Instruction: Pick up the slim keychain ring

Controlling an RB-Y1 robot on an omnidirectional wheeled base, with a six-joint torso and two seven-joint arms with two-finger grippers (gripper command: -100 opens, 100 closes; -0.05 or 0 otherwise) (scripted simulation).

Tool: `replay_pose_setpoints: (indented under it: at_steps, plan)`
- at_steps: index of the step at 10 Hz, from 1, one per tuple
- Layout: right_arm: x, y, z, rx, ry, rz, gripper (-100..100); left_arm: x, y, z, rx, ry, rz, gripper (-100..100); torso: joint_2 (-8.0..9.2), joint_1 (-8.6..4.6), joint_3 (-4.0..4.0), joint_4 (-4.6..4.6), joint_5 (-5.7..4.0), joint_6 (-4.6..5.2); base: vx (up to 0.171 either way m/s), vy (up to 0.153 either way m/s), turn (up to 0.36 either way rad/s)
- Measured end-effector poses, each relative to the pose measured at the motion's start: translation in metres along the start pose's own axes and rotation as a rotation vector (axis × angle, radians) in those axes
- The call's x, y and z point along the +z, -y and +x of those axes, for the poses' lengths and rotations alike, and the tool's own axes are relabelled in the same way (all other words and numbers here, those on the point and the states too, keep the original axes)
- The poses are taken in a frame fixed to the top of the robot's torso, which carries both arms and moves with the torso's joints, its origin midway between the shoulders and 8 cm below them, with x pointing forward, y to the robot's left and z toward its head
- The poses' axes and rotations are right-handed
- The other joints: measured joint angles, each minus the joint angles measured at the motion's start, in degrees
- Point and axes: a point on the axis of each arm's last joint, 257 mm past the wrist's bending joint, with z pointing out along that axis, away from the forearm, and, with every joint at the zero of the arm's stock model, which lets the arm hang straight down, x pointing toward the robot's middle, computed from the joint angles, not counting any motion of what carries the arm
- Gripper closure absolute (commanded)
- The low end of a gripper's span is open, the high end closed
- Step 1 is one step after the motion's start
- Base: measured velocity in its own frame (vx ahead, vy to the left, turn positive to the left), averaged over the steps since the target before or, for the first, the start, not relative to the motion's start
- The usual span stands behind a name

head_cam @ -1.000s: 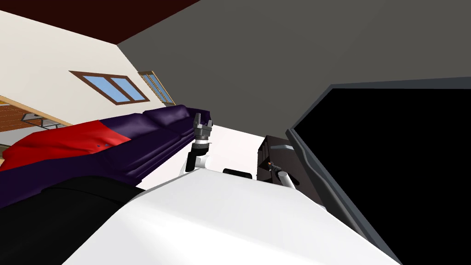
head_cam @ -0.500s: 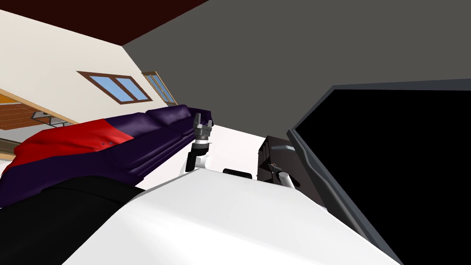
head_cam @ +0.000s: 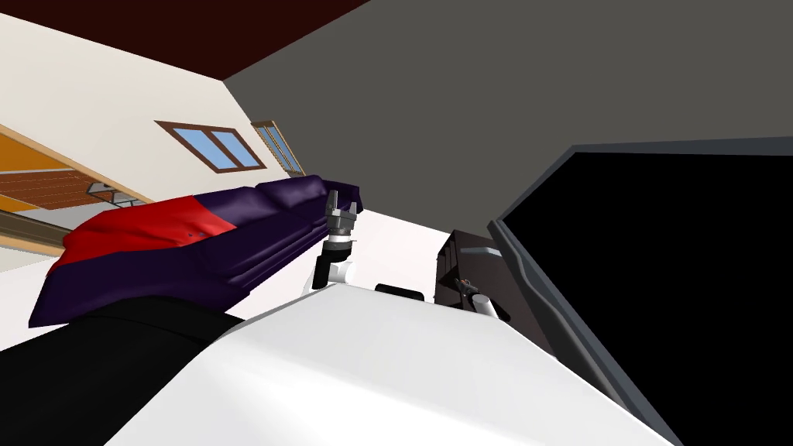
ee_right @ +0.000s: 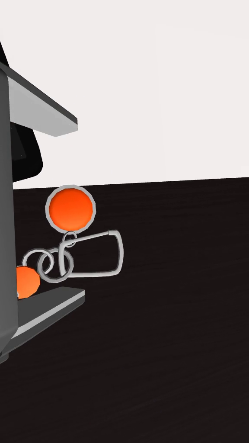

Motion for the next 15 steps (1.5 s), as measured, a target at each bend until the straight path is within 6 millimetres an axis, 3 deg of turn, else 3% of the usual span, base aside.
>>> replay_pose_setpoints:
  at_steps: [1, 3, 10, 14, 15]
  plan:
    - [-0.006, -0.014, -0.009, 0.011, 0.002, -0.019, -100, 0.000, 0.000, 0.000, 0.000, 0.000, 0.000, 0, 0.12, 0.06, 0.06, 0.01, 0.01, 0.00, -0.034, 0.024, 0.112]
    - [-0.008, -0.022, -0.012, 0.031, -0.001, -0.037, -100, 0.000, 0.000, 0.000, 0.000, 0.000, 0.000, 0, 0.12, 0.08, 0.06, 0.01, 0.00, -0.02, -0.016, 0.016, 0.073]
    - [-0.009, -0.022, -0.012, 0.032, -0.001, -0.039, -100, 0.000, 0.000, 0.000, 0.000, 0.000, 0.000, 0, -0.01, 0.00, -0.01, -0.02, -0.02, 0.00, 0.005, 0.000, -0.001]
    - [-0.006, -0.013, 0.000, 0.049, -0.033, -0.040, -100, 0.000, 0.000, 0.000, 0.000, 0.000, 0.000, 0, -0.01, 0.00, -0.01, -0.01, -0.02, -0.01, 0.001, -0.001, -0.003]
    - [-0.006, -0.013, 0.001, 0.047, -0.034, -0.041, 100, 0.000, 0.000, 0.000, 0.000, 0.000, 0.000, 0, -0.01, 0.01, -0.01, -0.01, -0.02, -0.01, 0.000, 0.000, 0.000]
